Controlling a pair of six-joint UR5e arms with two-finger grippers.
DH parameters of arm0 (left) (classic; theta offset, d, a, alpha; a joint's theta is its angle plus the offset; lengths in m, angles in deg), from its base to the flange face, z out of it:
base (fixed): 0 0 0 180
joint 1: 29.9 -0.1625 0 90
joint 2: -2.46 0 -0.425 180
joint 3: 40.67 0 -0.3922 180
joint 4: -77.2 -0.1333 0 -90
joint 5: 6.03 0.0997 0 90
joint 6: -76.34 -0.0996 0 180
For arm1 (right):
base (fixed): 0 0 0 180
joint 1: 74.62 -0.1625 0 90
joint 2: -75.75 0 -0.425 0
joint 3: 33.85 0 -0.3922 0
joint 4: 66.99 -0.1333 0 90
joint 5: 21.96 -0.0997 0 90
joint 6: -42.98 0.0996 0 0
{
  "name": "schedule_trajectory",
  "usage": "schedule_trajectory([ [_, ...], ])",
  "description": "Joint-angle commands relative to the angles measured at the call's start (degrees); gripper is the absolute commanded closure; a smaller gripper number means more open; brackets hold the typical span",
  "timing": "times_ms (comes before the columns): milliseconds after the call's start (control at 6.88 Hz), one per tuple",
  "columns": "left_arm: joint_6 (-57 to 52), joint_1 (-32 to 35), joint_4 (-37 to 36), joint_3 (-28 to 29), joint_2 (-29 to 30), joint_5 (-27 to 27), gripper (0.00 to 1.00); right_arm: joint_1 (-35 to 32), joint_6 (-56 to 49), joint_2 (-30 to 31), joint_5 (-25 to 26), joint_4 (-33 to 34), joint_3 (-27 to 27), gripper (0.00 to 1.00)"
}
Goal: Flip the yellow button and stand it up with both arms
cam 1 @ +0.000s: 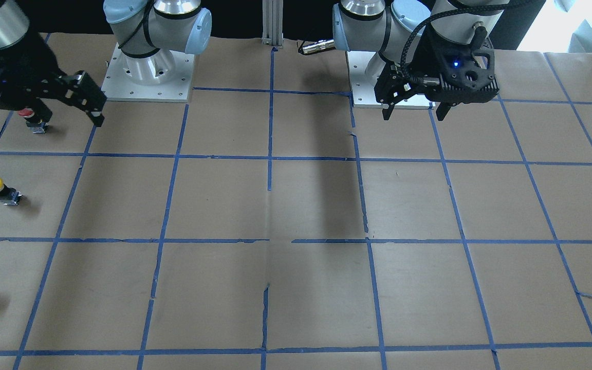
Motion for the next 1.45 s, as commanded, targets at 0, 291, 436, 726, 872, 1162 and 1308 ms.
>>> schedule_trajectory([
  [0, 0.1, 0.1, 0.3, -0.3, -0.1, 0.2, 0.0, -10.2, 6.2, 0.5, 2.5, 0.4, 0.0, 0.0],
  [291, 0.1, 0.1, 0.3, -0.3, -0.2, 0.1, 0.0, -8.6, 5.5, 0.3, 2.5, 0.4, -0.5, 0.0],
  [436, 0.1, 0.0, 0.3, -0.3, -0.2, 0.0, 0.0, -7.5, 5.5, 0.4, 2.2, 0.3, -0.4, 0.0],
  [726, 0.1, 0.0, 0.3, -0.3, -0.2, -0.1, 0.0, -5.8, 5.5, 0.4, 2.3, 0.2, -0.4, 0.0],
  [872, 0.2, 0.0, 0.3, -0.3, -0.2, -0.1, 0.0, -5.7, 5.5, 0.4, 2.0, 0.4, -0.4, 0.0],
  [1162, 0.2, 0.0, 0.2, -0.3, -0.2, -0.3, 0.0, -5.6, 5.5, 0.6, 2.4, 0.4, -0.4, 0.0],
  [1308, 0.2, 0.0, 0.3, -0.3, -0.2, -0.2, 0.0, -5.6, 5.5, 0.6, 2.6, 0.4, -0.3, 0.0],
])
